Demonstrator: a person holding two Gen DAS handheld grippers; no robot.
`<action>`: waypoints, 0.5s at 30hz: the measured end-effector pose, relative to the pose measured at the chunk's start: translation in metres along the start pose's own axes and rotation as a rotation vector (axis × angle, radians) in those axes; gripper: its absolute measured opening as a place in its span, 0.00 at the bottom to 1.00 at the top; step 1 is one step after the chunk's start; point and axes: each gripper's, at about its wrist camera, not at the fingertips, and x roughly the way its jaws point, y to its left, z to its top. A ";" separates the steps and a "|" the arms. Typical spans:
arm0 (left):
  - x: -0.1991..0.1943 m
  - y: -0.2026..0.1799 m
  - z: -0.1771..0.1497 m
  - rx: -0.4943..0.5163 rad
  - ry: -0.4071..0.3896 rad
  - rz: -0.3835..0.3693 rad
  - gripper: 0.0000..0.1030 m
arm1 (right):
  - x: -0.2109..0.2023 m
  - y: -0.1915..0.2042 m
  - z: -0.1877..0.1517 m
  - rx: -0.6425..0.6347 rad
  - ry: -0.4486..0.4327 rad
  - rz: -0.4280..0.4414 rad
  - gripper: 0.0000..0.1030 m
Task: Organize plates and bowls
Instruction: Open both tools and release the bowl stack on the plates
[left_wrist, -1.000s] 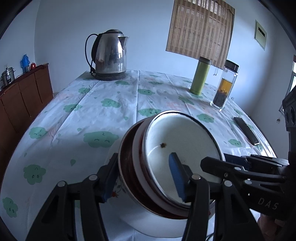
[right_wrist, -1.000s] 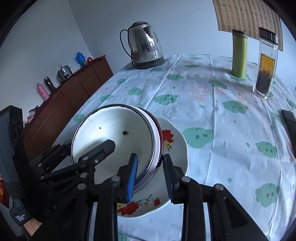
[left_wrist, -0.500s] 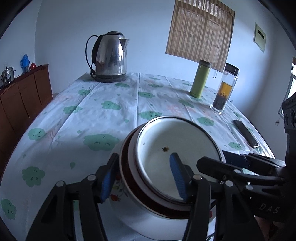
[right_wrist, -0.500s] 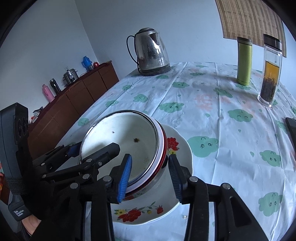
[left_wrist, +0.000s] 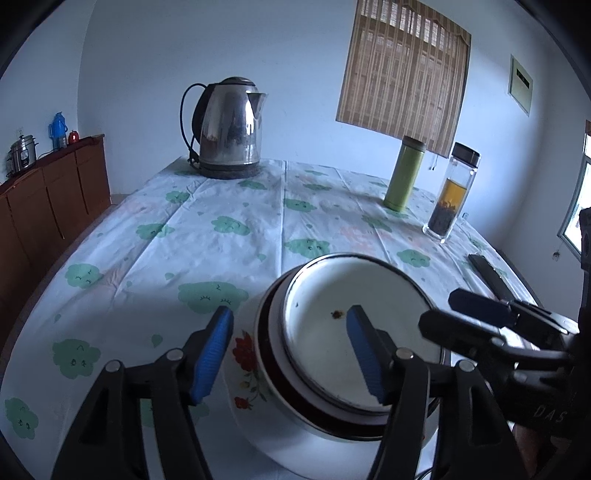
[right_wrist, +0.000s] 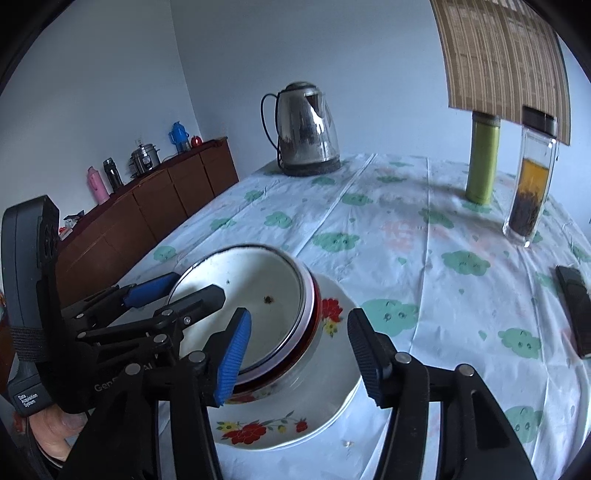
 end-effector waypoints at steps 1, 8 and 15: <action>-0.001 -0.001 0.000 0.005 -0.007 0.006 0.63 | -0.003 0.000 0.001 -0.005 -0.024 -0.007 0.55; -0.022 -0.009 0.003 0.049 -0.141 0.044 0.84 | -0.027 0.003 -0.002 -0.068 -0.258 -0.109 0.60; -0.036 -0.011 0.006 0.065 -0.218 0.060 0.96 | -0.044 -0.003 0.002 -0.040 -0.343 -0.125 0.67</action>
